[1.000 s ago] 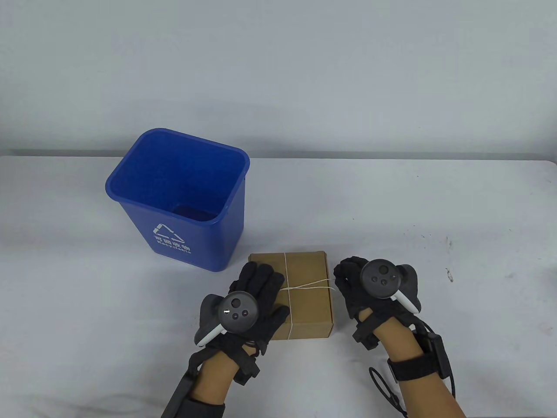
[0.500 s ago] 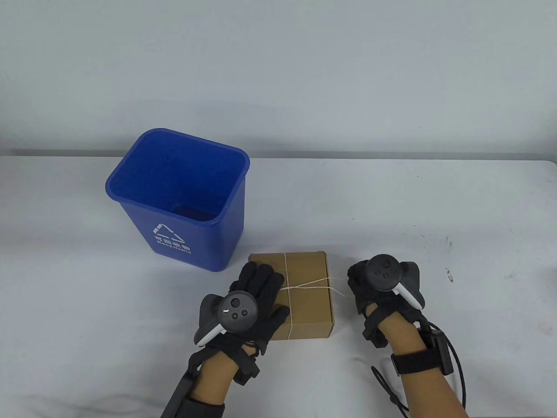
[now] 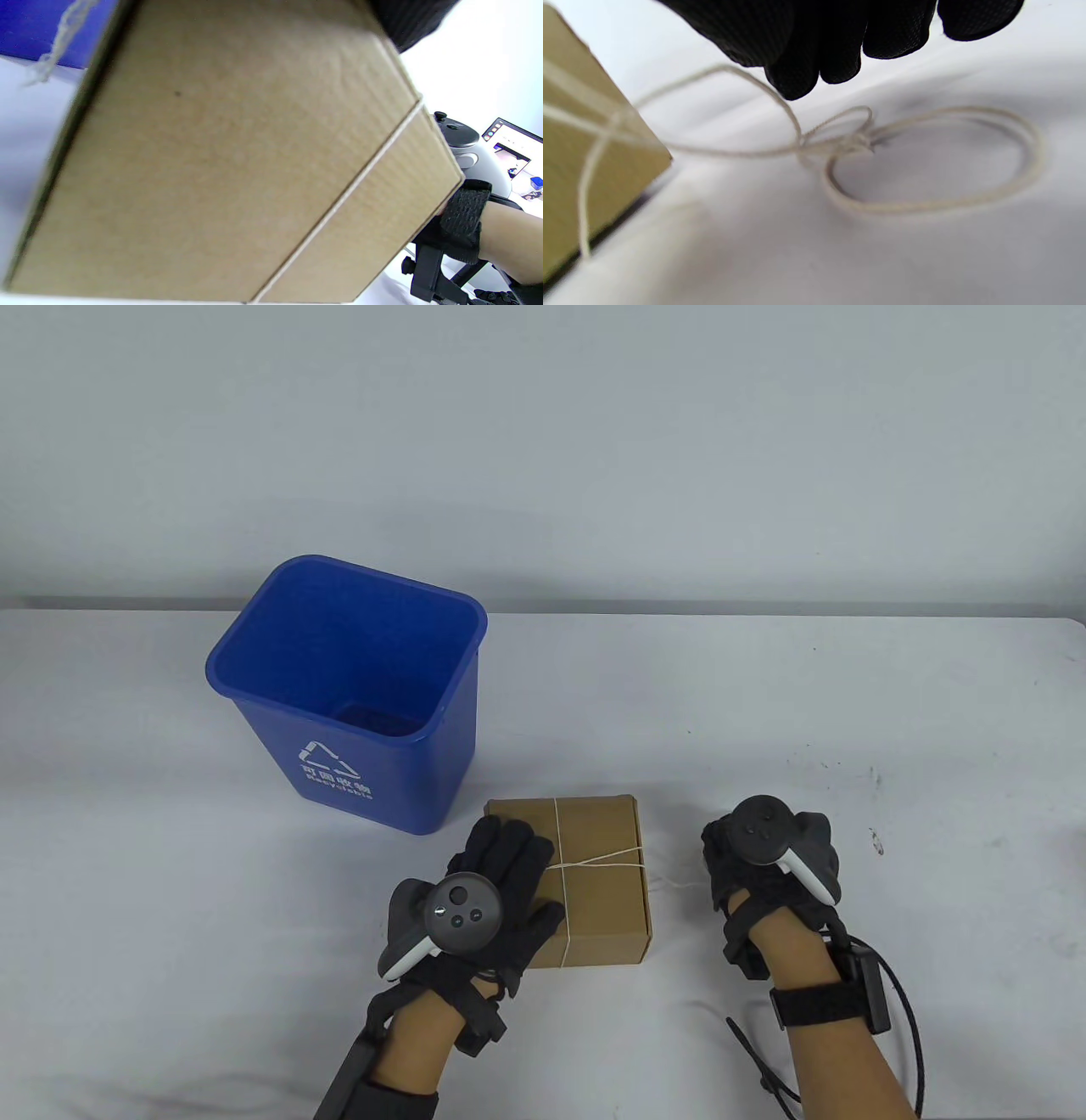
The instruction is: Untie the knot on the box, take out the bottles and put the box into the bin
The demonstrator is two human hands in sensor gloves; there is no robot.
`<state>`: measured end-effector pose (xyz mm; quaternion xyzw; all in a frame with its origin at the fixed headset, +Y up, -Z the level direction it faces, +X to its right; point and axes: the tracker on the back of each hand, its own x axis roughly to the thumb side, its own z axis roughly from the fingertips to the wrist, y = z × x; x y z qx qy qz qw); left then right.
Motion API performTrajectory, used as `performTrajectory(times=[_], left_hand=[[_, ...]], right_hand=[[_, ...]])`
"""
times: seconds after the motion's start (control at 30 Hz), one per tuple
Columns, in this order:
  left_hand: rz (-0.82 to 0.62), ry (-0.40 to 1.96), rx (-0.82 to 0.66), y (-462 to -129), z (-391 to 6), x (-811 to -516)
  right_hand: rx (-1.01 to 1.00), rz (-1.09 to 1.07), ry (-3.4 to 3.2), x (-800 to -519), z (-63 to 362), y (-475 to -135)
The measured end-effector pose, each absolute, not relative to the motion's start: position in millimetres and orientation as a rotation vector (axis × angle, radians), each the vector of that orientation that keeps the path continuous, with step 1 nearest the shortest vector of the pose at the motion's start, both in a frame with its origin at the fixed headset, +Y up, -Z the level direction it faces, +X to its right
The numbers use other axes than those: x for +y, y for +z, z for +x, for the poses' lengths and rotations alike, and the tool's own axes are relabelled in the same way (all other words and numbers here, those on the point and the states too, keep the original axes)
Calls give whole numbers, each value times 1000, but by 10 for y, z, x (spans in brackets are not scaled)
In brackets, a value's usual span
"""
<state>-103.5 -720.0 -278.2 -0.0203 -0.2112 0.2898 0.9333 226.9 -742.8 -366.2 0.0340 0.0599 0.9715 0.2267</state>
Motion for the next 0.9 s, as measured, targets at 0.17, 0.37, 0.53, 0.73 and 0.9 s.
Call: performTrajectory(times=[0.17, 0.37, 0.53, 0.73, 0.9], left_hand=[[-42, 592, -432, -2782, -1037, -7200], [-43, 593, -431, -2780, -1040, -7200], [-44, 594, -431, -2776, -1045, -7202], [-44, 595, -431, -2776, -1047, -7203], [-46, 596, -432, -2777, -1049, -7203]], right_hand=[[50, 201, 2557, -7198, 2266, -3591], [72, 431, 2508, -7044, 1952, -3454], [48, 543, 2550, -6967, 1725, -3347], [44, 550, 2616, -7075, 1658, -3363], [-1, 507, 2534, -7111, 1723, -3415]])
